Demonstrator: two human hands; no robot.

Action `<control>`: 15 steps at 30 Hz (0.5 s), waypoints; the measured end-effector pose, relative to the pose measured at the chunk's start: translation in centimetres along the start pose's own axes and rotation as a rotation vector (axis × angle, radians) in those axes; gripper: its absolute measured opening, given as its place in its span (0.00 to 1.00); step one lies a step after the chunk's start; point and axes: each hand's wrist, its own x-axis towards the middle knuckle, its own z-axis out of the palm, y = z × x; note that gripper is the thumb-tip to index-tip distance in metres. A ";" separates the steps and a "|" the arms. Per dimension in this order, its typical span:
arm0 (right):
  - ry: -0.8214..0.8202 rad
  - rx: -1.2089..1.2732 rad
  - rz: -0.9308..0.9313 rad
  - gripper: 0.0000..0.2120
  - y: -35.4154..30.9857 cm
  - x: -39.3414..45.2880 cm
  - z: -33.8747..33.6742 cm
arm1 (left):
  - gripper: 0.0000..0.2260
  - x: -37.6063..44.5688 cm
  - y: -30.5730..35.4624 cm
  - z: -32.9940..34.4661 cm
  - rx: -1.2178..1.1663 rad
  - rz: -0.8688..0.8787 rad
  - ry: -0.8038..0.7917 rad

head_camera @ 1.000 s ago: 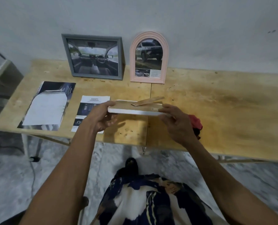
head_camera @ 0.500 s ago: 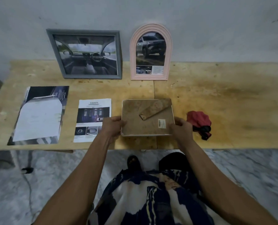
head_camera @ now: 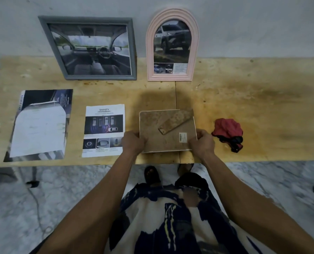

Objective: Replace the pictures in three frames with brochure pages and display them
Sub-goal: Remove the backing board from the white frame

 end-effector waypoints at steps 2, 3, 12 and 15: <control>-0.005 -0.032 -0.004 0.16 0.3 -0.1 0.1 | 0.13 -0.4 0.2 0.1 0.081 0.046 0.015; -0.010 -0.040 -0.012 0.17 0.5 -0.1 0.2 | 0.14 -0.5 0.2 0.1 0.108 0.054 0.020; -0.090 -0.323 -0.150 0.32 0.1 -0.3 0.7 | 0.24 0.0 2.0 0.6 0.204 0.089 0.025; -0.131 -0.400 -0.230 0.39 0.4 -0.7 1.0 | 0.31 1.1 3.0 0.4 0.312 0.125 -0.018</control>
